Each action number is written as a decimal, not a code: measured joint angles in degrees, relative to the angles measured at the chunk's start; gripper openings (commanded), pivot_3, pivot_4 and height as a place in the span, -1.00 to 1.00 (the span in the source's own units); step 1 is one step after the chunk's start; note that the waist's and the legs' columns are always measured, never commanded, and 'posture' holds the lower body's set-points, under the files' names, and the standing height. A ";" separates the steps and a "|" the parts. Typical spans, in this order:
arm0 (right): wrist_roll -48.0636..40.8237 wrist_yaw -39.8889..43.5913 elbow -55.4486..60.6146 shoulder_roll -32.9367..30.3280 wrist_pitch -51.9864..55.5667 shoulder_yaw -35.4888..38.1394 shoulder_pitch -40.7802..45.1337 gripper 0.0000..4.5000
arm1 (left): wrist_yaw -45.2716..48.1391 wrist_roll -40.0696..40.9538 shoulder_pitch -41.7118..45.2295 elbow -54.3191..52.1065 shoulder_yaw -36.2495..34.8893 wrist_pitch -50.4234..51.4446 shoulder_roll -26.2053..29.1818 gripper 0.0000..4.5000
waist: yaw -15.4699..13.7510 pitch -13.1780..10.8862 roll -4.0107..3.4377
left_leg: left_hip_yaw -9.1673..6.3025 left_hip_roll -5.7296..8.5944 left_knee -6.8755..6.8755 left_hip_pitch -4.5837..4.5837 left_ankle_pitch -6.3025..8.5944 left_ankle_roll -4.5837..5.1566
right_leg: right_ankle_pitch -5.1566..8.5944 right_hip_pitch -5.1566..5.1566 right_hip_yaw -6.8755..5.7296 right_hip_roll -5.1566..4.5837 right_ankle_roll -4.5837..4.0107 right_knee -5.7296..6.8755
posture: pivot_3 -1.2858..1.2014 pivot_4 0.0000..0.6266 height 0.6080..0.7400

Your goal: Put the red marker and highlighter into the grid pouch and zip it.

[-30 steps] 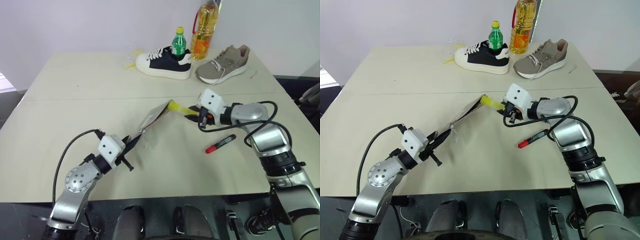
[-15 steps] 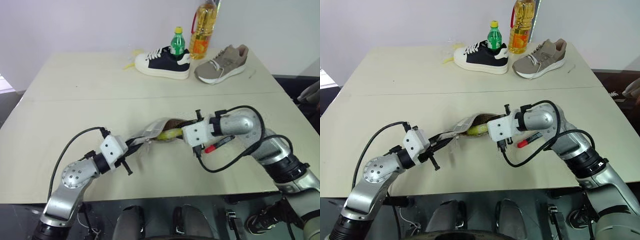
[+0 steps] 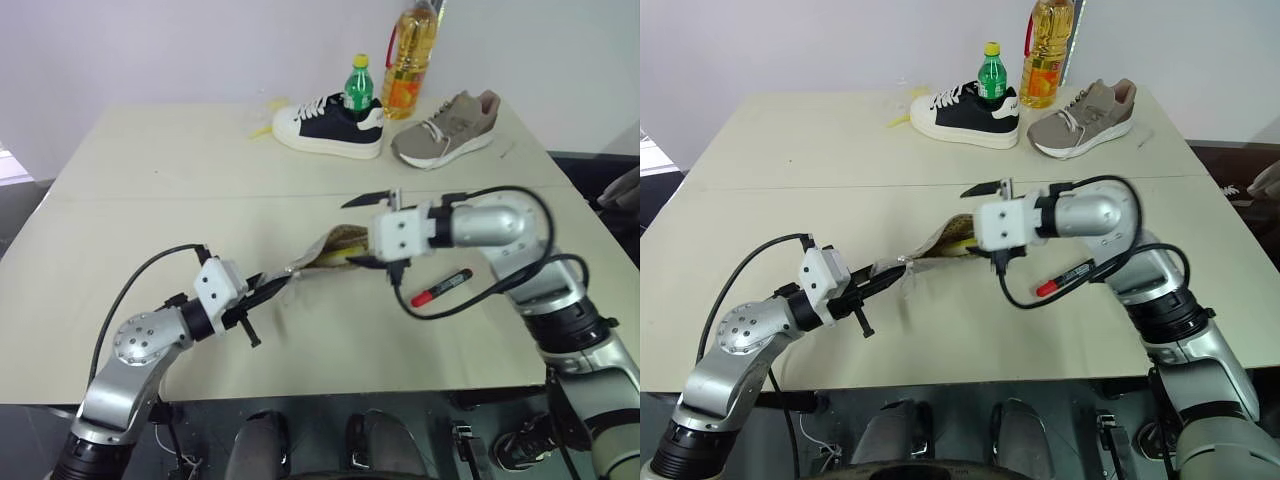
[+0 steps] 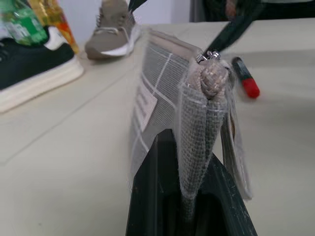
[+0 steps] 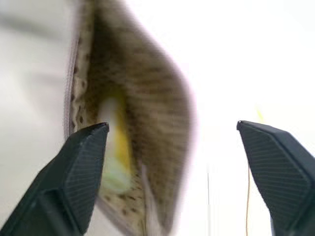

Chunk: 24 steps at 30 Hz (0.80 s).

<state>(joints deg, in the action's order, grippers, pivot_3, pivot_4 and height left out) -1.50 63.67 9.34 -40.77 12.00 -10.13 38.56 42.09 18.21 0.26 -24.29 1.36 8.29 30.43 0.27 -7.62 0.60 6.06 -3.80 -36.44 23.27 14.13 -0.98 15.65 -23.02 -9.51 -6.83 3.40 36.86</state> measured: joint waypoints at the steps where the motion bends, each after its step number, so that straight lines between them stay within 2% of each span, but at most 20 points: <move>1: -2.57 0.83 0.27 -1.38 3.23 2.42 -0.67 0.97 | -0.37 -0.73 0.33 0.91 0.08 -1.00 -0.51 -1.00 | -0.18 0.00 0.00 | -0.01 0.00 -0.01 0.00 0.00 0.00 | 0.00 0.02 0.00 -0.01 0.00 -0.01 | 0.03 -0.52 0.42; 6: -8.98 5.12 -0.96 -9.44 11.16 8.88 -9.08 0.97 | -1.91 -5.44 1.27 5.70 0.71 -6.65 -2.02 -1.00 | -0.98 0.01 0.02 | 0.00 0.00 0.00 -0.08 0.02 0.03 | 0.00 0.17 -0.03 0.00 0.00 -0.21 | 0.03 -0.52 0.42; 11: -6.05 10.16 -5.57 -16.72 6.27 5.21 -16.76 0.97 | -2.18 -6.86 2.40 7.87 2.58 -8.78 -3.65 -1.00 | -0.88 -0.01 0.01 | 0.01 -0.02 0.00 -0.09 0.02 0.03 | 0.00 0.18 -0.02 0.01 0.00 -0.25 | 0.03 -0.52 0.42; 20: 2.12 13.98 -22.92 -14.29 -7.98 -4.60 -9.40 0.97 | -2.15 -6.95 3.44 8.12 4.47 -8.31 -4.04 -1.00 | -0.82 -0.04 -0.04 | 0.08 -0.02 0.00 -0.18 0.01 0.02 | 0.00 0.25 -0.02 0.05 0.01 -0.24 | 0.03 -0.52 0.42; 23: 4.18 15.04 -28.87 -13.71 -13.13 -6.69 -6.45 0.62 | -2.66 -6.94 2.79 7.04 4.40 -7.39 -4.02 -1.00 | -0.96 -0.04 -0.03 | 0.08 -0.01 -0.02 -0.23 0.02 0.02 | -0.01 0.36 -0.02 0.04 0.02 -0.31 | 0.03 -0.52 0.42; 24: 4.74 15.33 -30.17 -13.69 -14.30 -7.17 -5.79 0.42 | -2.83 -6.94 2.57 6.74 4.42 -7.19 -4.03 -1.00 | -0.97 -0.03 -0.01 | 0.07 -0.01 -0.03 -0.28 0.01 0.02 | -0.01 0.42 -0.03 0.04 0.02 -0.33 | 0.03 -0.52 0.42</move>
<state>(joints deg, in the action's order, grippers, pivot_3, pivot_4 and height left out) 3.24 78.99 -20.83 -54.45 -2.30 -17.29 32.78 39.27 11.27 2.83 -17.56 5.78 1.10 26.40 -0.70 -7.65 0.59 6.13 -3.81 -36.47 22.99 14.14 -0.96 15.65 -22.59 -9.54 -6.78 3.41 36.53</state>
